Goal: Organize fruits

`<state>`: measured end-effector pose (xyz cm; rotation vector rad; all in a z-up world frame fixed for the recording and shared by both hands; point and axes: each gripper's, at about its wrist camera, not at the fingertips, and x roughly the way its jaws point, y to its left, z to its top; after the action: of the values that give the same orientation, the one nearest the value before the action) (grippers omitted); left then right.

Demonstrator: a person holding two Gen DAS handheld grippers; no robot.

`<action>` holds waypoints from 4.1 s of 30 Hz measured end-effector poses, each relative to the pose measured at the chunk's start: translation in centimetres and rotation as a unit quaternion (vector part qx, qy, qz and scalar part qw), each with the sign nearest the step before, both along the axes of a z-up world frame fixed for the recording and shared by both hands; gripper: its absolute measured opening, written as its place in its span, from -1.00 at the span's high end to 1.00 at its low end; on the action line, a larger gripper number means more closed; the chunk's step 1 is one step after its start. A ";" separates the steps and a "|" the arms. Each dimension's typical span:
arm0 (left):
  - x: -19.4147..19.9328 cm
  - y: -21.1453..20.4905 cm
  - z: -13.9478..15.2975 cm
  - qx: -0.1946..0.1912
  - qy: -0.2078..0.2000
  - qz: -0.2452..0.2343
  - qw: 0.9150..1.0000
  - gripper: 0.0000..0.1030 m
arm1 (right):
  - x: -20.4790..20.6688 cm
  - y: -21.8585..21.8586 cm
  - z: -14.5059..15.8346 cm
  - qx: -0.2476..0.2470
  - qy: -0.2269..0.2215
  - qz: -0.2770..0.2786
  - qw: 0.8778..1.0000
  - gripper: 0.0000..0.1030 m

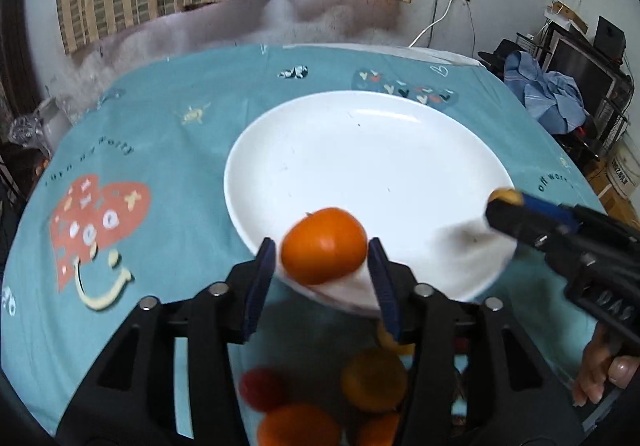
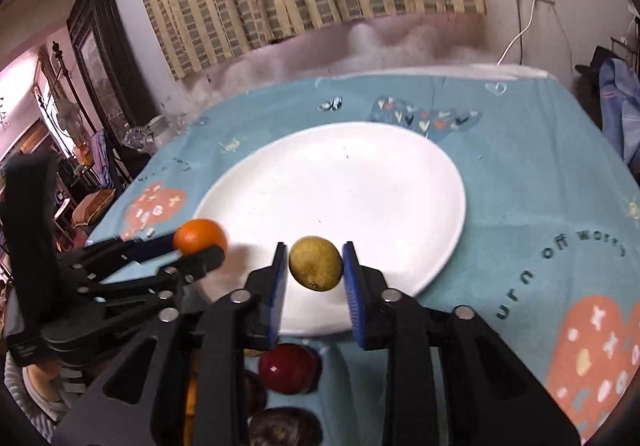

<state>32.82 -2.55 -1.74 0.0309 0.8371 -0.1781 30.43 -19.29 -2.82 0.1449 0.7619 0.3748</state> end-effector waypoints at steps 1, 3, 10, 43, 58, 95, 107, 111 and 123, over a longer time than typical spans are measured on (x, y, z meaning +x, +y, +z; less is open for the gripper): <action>0.0 0.1 0.1 -0.005 -0.005 0.000 1.000 -0.34 | 0.0 0.2 -0.1 -0.004 -0.004 -0.001 1.000 0.11; 0.0 0.2 0.3 -0.006 -0.014 -0.001 1.000 -0.38 | -0.7 0.2 0.2 -0.012 -0.031 -0.013 0.999 -0.22; -4.0 3.9 2.4 -0.004 -0.043 0.026 0.999 -0.37 | -4.1 -0.6 3.0 0.012 -0.069 -0.002 0.998 -0.22; -14.1 10.1 -2.8 -0.020 -0.001 0.084 0.996 -0.62 | -13.4 -2.2 0.1 -0.004 -0.054 -0.006 0.999 -0.33; -13.8 8.9 -4.1 -0.017 0.021 0.056 0.998 0.08 | -14.7 -0.6 -1.5 -0.005 -0.016 0.043 0.999 -0.33; -8.7 3.3 2.1 -0.016 -0.043 0.006 0.999 0.12 | -8.4 -2.2 2.5 0.043 -0.020 0.013 0.999 0.23; -1.7 1.0 0.0 -0.026 -0.023 0.004 0.999 -0.21 | -2.2 -0.3 1.0 0.011 -0.044 -0.006 0.999 -0.27; -3.4 2.3 0.7 -0.034 -0.033 0.007 0.999 -0.21 | -4.0 -0.8 1.4 0.024 -0.047 0.002 0.999 -0.27; -12.1 9.5 -1.0 -0.034 -0.030 0.081 0.996 -0.26 | -11.0 -0.5 -0.9 0.013 -0.024 0.043 0.999 -0.27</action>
<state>20.69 6.98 -2.78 -0.0953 0.7690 -0.0519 19.45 -19.76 -3.75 0.1271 0.7179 0.4685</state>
